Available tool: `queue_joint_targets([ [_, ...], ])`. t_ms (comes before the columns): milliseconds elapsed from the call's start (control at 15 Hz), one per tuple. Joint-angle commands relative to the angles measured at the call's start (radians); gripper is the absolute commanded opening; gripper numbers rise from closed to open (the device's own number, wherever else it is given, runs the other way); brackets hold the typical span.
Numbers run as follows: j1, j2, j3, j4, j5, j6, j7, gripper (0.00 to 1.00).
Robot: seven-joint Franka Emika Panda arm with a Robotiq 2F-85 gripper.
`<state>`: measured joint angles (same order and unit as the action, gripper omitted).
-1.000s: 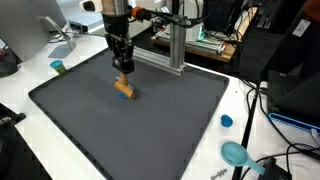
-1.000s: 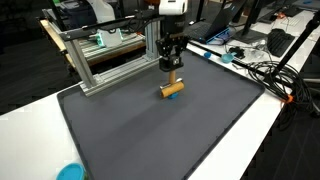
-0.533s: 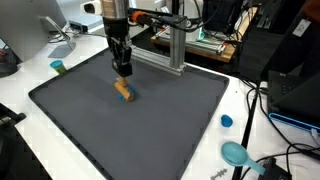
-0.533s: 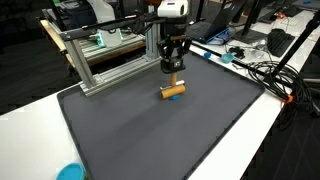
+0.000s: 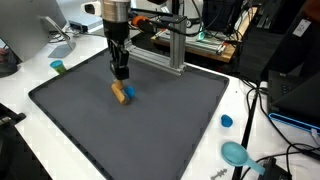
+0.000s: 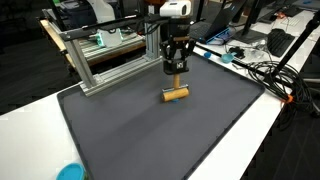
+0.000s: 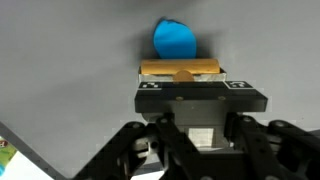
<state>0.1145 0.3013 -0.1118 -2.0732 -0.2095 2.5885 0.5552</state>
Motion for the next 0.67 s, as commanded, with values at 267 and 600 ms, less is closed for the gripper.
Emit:
queue_joint_targets([
  [267, -0.004, -0.021, -0.061, 0.065, -0.008, 0.090, 0.130, 0.22],
  [600, -0.162, -0.194, 0.090, 0.040, 0.066, 0.004, -0.331, 0.22],
])
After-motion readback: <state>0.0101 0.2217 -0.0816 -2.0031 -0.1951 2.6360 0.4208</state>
